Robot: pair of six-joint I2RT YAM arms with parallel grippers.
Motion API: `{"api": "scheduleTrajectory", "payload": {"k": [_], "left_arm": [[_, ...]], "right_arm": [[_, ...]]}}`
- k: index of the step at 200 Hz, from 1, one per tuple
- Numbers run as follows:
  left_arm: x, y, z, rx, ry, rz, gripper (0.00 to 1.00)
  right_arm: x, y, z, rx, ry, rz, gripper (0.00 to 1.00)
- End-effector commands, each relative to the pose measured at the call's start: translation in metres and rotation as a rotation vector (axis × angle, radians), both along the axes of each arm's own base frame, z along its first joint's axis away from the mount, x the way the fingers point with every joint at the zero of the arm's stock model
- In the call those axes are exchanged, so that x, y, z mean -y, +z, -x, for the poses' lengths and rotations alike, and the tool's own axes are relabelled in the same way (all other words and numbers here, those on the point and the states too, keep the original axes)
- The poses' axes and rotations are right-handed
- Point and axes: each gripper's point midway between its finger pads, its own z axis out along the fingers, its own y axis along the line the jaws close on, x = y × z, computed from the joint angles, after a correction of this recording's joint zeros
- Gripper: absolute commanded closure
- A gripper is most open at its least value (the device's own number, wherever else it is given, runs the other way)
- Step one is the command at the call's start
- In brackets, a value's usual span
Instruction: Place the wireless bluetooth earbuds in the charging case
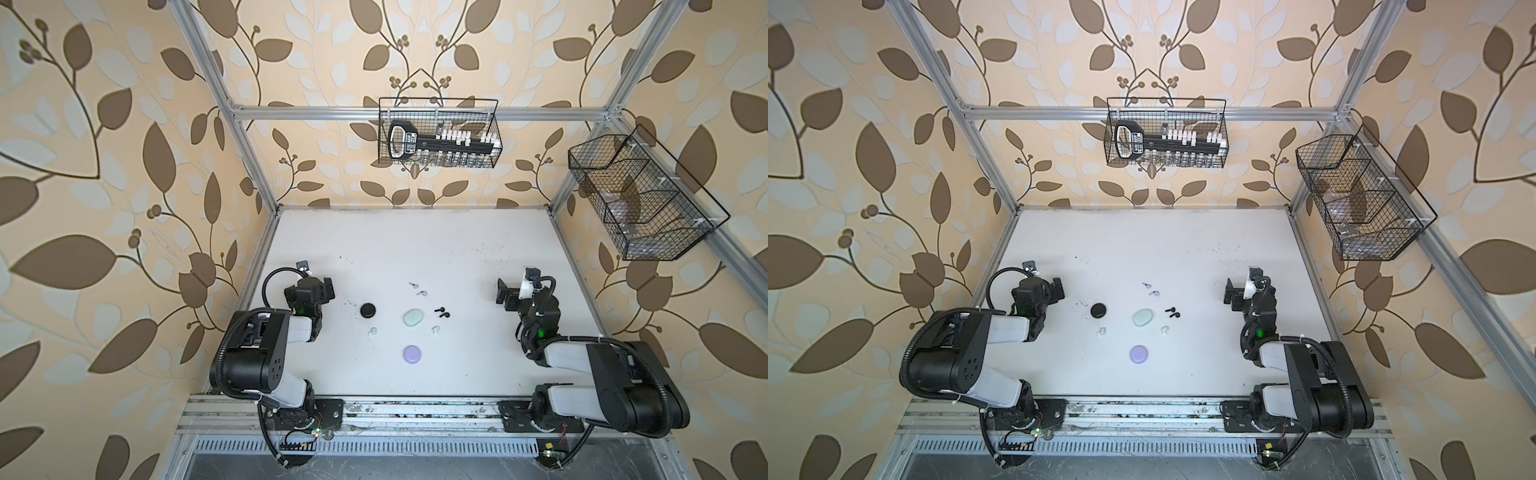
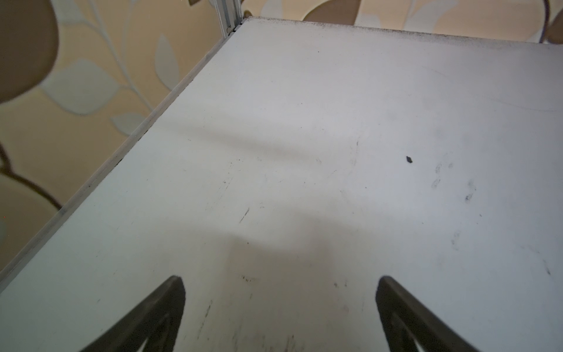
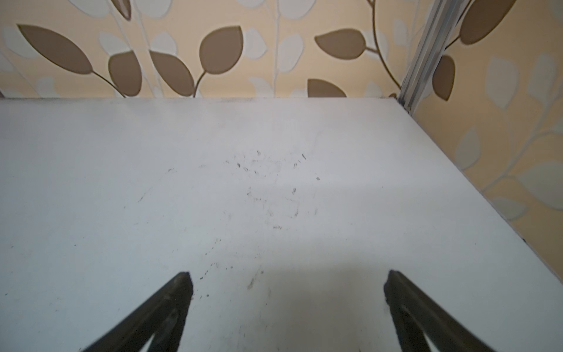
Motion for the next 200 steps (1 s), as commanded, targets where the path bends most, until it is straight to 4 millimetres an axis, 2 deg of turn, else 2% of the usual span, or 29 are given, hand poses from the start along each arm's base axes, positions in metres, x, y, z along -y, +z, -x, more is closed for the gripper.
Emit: {"api": "scheduleTrajectory", "payload": {"k": [1, 25, 44, 59, 61, 69, 77, 88, 98, 117, 126, 137, 145, 158, 169, 200], "left_arm": [[0.001, 0.021, -0.012, 0.066, -0.008, 0.009, 0.01], [0.002, 0.021, -0.011, 0.066, -0.010, 0.009, 0.01], [0.003, 0.022, -0.010, 0.071, -0.018, 0.008, 0.01], [0.018, 0.030, -0.014, 0.073, -0.114, 0.007, 0.01], [0.019, 0.038, -0.015, 0.085, -0.125, 0.010, 0.01], [0.021, 0.047, -0.011, 0.029, -0.122, 0.044, 0.01], [0.026, 0.066, -0.008, 0.001, -0.130, 0.093, 0.01], [0.055, 0.095, -0.010, 0.056, -0.283, 0.160, 0.01], [0.080, 0.123, -0.005, 0.128, -0.408, 0.239, 0.01], [0.107, 0.170, 0.017, 0.224, -0.525, 0.384, 0.01], [0.113, 0.191, 0.028, 0.271, -0.546, 0.441, 0.01], [0.111, 0.206, 0.039, 0.302, -0.512, 0.498, 0.01], [0.104, 0.209, 0.045, 0.298, -0.457, 0.517, 0.01], [0.091, 0.196, 0.052, 0.274, -0.361, 0.524, 0.01], [0.083, 0.190, 0.055, 0.278, -0.314, 0.523, 0.01], [0.104, 0.201, 0.064, 0.275, -0.444, 0.547, 0.01]], "right_arm": [[0.000, 0.034, -0.014, 0.000, -0.025, 0.044, 0.00], [-0.010, 0.048, -0.017, 0.002, -0.012, 0.084, 0.00], [-0.015, 0.070, -0.013, 0.045, -0.010, 0.081, 0.00], [-0.019, 0.091, -0.009, 0.093, 0.001, 0.030, 0.00], [-0.021, 0.094, -0.009, 0.101, 0.009, 0.020, 0.00], [-0.026, 0.103, -0.006, 0.125, 0.032, -0.028, 0.00], [-0.029, 0.111, -0.003, 0.138, 0.034, -0.105, 0.00], [-0.031, 0.116, 0.002, 0.097, 0.019, -0.231, 0.00], [-0.041, 0.122, 0.006, 0.104, 0.067, -0.261, 0.00], [-0.054, 0.115, 0.014, 0.132, 0.141, -0.308, 0.00], [-0.065, 0.118, 0.016, 0.140, 0.217, -0.339, 0.00], [-0.084, 0.125, 0.020, 0.134, 0.335, -0.345, 0.00], [-0.095, 0.128, 0.022, 0.116, 0.376, -0.330, 0.00], [-0.101, 0.127, 0.025, 0.085, 0.359, -0.306, 0.00], [-0.119, 0.131, 0.032, 0.080, 0.421, -0.278, 0.00], [-0.165, 0.142, 0.051, 0.104, 0.539, -0.142, 0.00]]}}
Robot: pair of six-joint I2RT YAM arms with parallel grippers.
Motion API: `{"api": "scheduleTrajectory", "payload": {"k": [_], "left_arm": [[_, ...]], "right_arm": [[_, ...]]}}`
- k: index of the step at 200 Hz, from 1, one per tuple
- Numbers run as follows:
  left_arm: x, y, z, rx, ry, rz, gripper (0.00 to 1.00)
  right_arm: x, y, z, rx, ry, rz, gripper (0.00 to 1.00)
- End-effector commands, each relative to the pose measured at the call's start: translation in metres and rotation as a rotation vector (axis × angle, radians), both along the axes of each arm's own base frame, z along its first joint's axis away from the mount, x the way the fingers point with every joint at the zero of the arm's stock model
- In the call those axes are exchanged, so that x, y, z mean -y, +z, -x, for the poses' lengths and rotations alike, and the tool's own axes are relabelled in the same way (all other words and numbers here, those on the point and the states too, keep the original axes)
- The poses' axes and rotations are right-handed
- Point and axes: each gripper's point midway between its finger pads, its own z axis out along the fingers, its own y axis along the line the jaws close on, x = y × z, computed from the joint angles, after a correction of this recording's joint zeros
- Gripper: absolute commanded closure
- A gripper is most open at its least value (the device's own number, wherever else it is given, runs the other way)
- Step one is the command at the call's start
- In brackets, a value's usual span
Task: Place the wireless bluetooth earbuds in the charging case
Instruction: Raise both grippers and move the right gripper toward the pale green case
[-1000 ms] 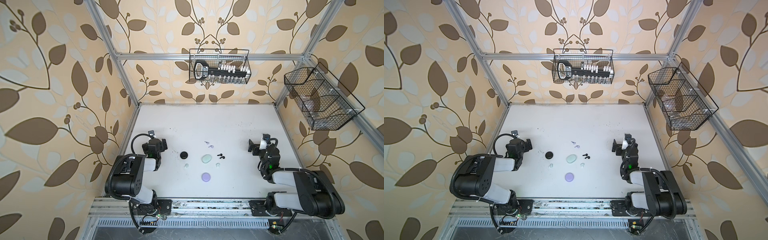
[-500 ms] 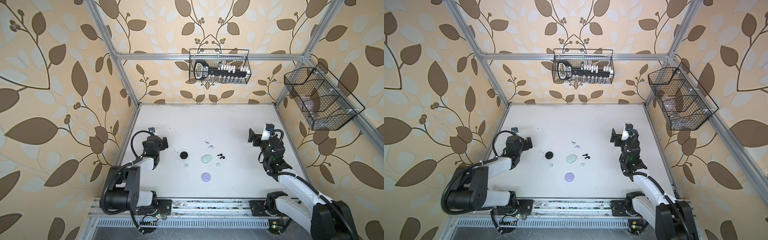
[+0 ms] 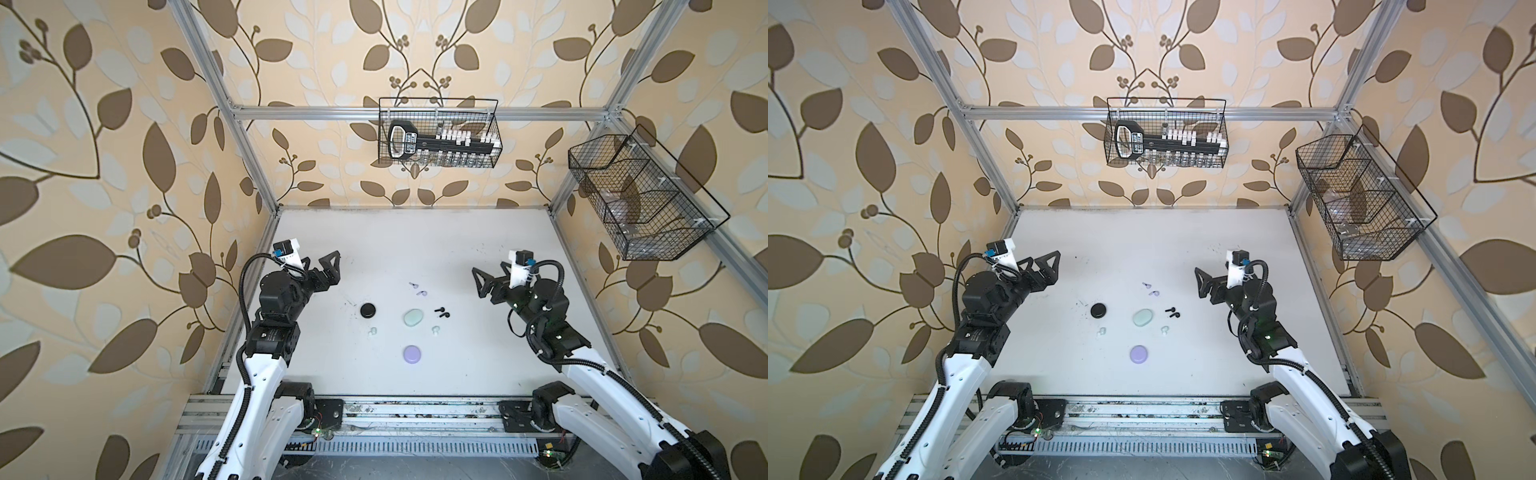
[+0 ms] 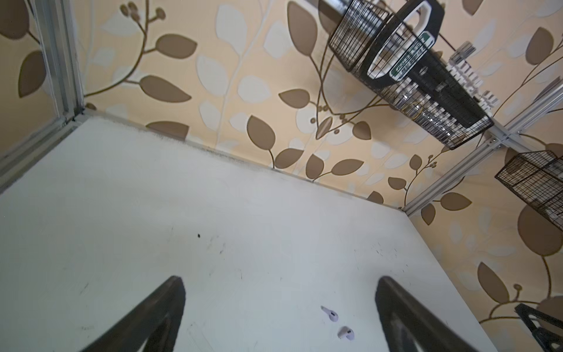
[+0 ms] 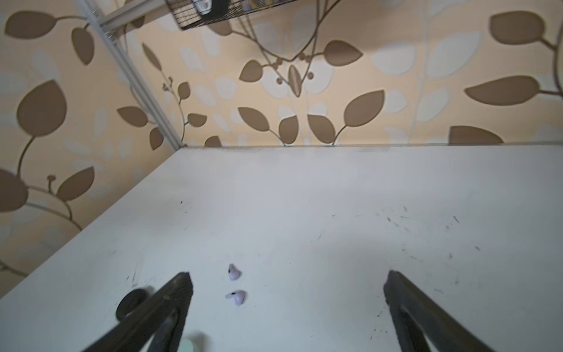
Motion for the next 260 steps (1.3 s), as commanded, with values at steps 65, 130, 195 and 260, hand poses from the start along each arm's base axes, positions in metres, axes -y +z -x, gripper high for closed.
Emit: {"api": "scheduleTrajectory", "payload": {"k": [65, 130, 195, 260], "left_arm": [[0.038, -0.005, 0.011, -0.028, -0.217, 0.130, 0.01], [0.043, 0.012, 0.026, 0.074, -0.252, 0.150, 0.01], [0.048, 0.018, 0.031, 0.095, -0.289, 0.139, 0.01], [0.050, 0.012, 0.029, 0.077, -0.302, 0.134, 0.01]], "right_arm": [[-0.158, 0.020, 0.094, 0.091, 0.684, 0.236, 0.00], [-0.170, -0.026, 0.068, 0.004, 0.602, 0.325, 0.00], [-0.168, -0.053, 0.046, -0.107, 0.552, 0.329, 0.09], [-0.203, -0.124, 0.034, -0.385, 0.663, 0.465, 0.08]]}}
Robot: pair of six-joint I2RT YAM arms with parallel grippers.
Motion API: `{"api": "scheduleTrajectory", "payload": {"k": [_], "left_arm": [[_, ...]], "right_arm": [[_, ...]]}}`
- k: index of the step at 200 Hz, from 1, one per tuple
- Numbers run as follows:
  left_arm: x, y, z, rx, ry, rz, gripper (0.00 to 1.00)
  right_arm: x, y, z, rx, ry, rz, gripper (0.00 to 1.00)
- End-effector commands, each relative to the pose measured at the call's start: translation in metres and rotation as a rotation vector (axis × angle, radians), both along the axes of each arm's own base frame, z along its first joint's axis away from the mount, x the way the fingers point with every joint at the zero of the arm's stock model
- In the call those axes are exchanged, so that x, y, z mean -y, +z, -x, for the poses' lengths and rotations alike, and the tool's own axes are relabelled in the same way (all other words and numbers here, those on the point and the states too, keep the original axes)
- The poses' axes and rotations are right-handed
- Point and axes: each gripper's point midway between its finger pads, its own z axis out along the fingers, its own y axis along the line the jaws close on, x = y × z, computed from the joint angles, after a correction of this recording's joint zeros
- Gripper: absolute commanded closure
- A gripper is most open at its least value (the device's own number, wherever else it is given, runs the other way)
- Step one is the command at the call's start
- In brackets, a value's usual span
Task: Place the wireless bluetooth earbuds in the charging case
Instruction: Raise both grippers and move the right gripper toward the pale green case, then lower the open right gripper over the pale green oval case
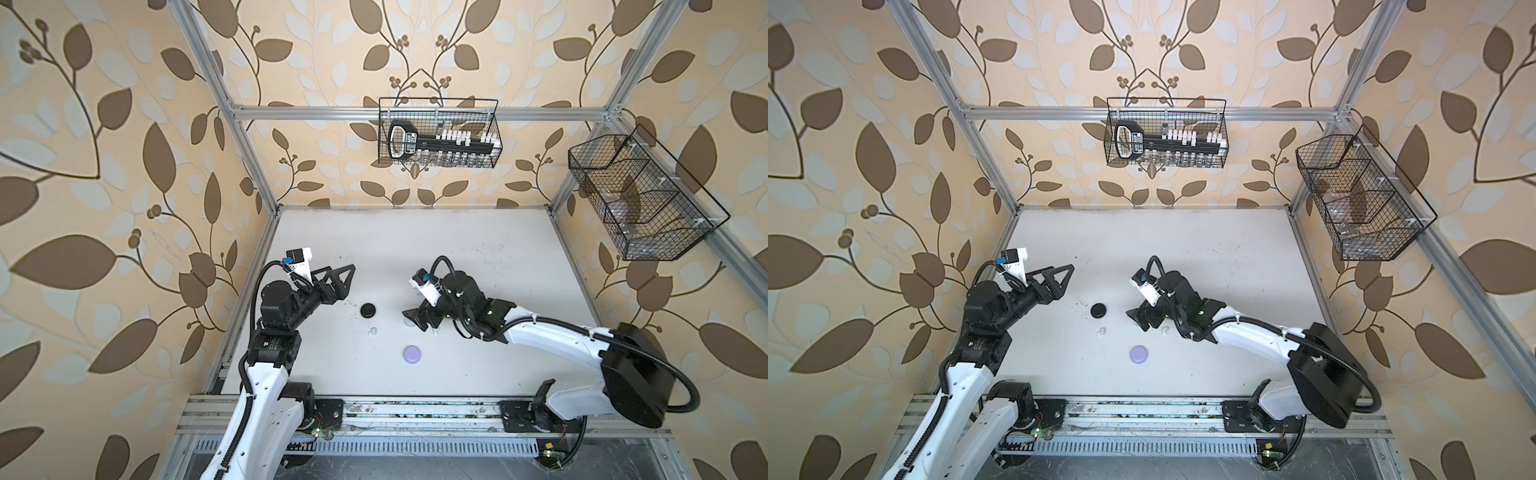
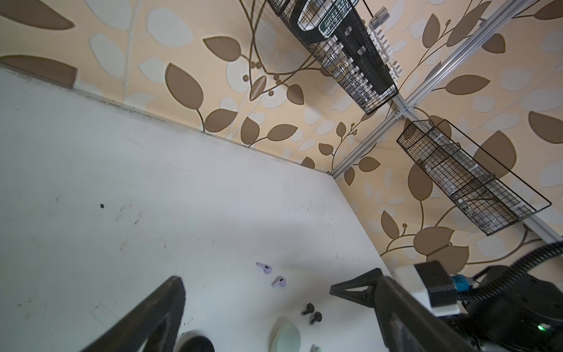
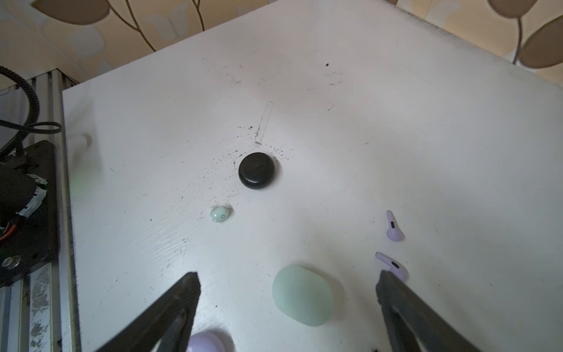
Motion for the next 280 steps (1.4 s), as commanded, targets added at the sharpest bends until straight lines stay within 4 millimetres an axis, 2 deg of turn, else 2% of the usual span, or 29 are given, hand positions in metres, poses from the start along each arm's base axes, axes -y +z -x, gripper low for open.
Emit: {"api": "scheduleTrajectory", "payload": {"k": [1, 22, 45, 70, 148, 195, 237, 280], "left_arm": [[0.004, 0.015, 0.003, 0.065, -0.026, -0.007, 0.01], [0.002, 0.012, 0.002, 0.059, -0.014, -0.019, 0.01], [0.000, 0.009, 0.002, 0.045, -0.004, -0.031, 0.01], [0.001, 0.008, 0.003, 0.043, -0.008, -0.031, 0.01], [0.000, 0.006, 0.004, 0.025, -0.002, -0.037, 0.01], [-0.002, 0.004, 0.003, 0.012, 0.009, -0.036, 0.01], [-0.005, 0.004, 0.005, 0.005, 0.026, -0.040, 0.01], [-0.007, 0.002, 0.005, -0.002, 0.043, -0.047, 0.01]], "right_arm": [[-0.009, -0.032, 0.003, -0.113, 0.047, 0.102, 0.08], [-0.015, -0.055, -0.007, -0.174, 0.030, 0.168, 0.08], [-0.012, -0.079, -0.014, -0.217, -0.003, 0.250, 0.09], [-0.011, -0.093, -0.014, -0.261, -0.009, 0.280, 0.09], [0.007, -0.096, 0.012, -0.303, -0.048, 0.302, 0.12], [-0.003, -0.095, 0.026, -0.309, -0.011, 0.312, 0.18], [-0.002, -0.106, 0.038, -0.298, -0.009, 0.382, 0.27], [-0.004, -0.103, 0.049, -0.239, 0.001, 0.431, 0.32]]}}
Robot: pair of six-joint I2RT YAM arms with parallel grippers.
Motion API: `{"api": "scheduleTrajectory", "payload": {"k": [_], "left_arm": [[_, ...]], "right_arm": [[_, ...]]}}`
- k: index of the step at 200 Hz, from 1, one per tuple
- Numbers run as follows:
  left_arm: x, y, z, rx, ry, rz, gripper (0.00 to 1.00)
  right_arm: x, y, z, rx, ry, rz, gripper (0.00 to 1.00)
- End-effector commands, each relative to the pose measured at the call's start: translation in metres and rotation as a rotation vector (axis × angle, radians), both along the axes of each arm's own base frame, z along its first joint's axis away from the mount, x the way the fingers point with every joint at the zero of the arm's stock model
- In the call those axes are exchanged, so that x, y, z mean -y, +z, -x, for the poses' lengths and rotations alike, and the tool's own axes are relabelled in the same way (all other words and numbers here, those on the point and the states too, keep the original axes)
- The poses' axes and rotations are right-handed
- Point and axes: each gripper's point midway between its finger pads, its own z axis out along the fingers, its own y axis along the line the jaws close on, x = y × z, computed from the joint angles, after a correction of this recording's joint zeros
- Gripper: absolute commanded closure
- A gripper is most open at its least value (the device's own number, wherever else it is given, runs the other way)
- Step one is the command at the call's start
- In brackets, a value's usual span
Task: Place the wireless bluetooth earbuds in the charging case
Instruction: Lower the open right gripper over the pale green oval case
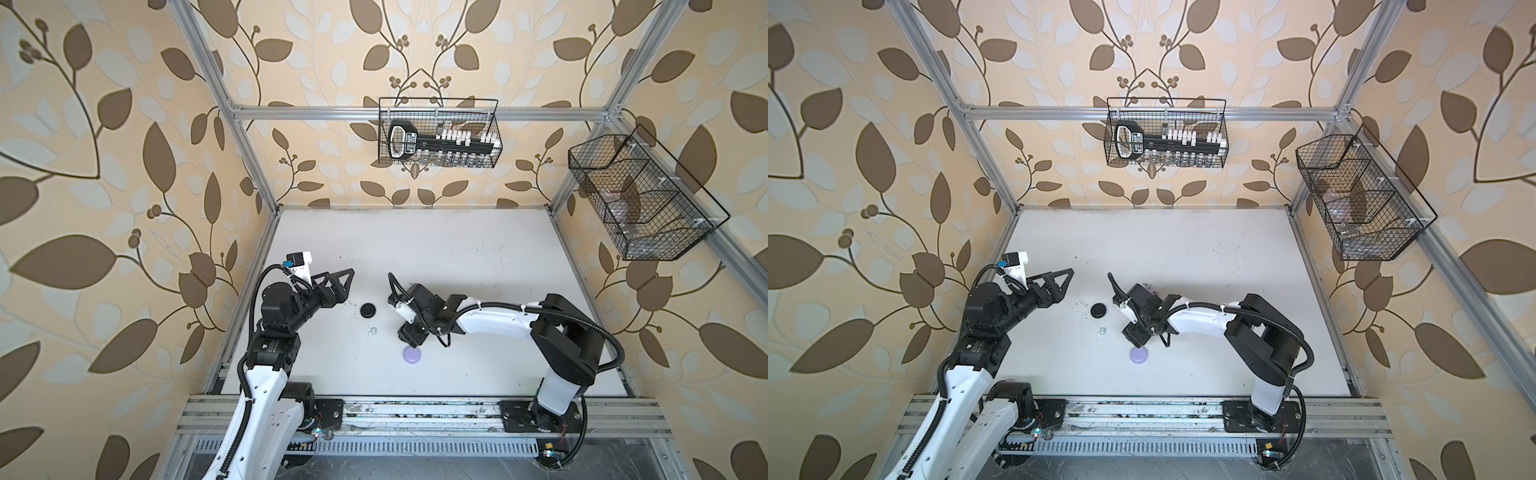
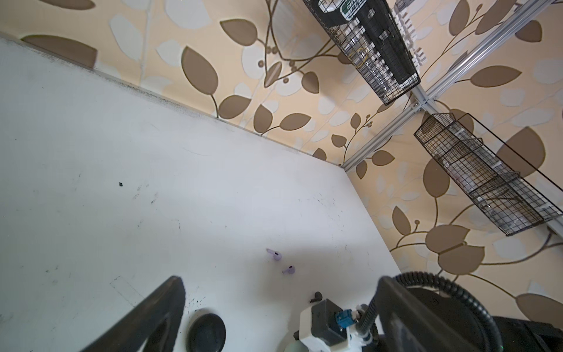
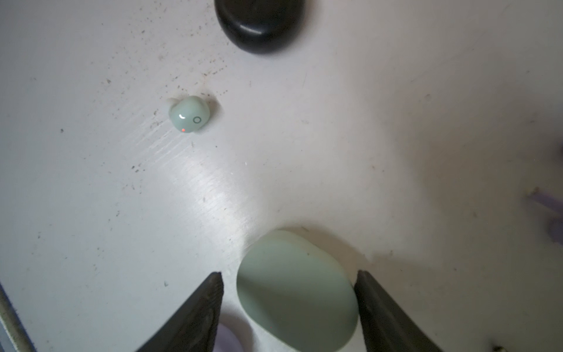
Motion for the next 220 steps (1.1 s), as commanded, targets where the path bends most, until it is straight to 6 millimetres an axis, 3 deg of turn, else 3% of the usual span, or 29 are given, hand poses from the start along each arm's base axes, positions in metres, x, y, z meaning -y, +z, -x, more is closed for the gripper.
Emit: {"api": "scheduleTrajectory", "payload": {"k": [1, 104, 135, 182, 201, 220], "left_arm": [[-0.002, 0.015, 0.000, 0.052, 0.008, -0.028, 0.01], [-0.002, 0.016, -0.001, 0.055, 0.005, -0.027, 0.01], [-0.003, 0.015, -0.002, 0.057, 0.013, -0.028, 0.01], [-0.002, 0.015, -0.001, 0.057, 0.011, -0.028, 0.01], [-0.003, 0.014, -0.002, 0.051, 0.014, -0.030, 0.01], [-0.003, 0.015, -0.001, 0.052, 0.012, -0.030, 0.01]], "right_arm": [[0.007, 0.001, 0.007, 0.035, 0.013, 0.052, 0.32], [0.015, 0.004, -0.018, 0.129, -0.064, 0.080, 0.37], [0.017, 0.013, -0.030, 0.168, -0.140, -0.007, 0.30], [0.022, 0.062, -0.028, 0.207, -0.191, -0.226, 0.01], [0.025, 0.078, -0.021, 0.219, -0.164, -0.256, 0.00], [0.041, 0.100, -0.022, 0.346, -0.218, -0.266, 0.00]]}}
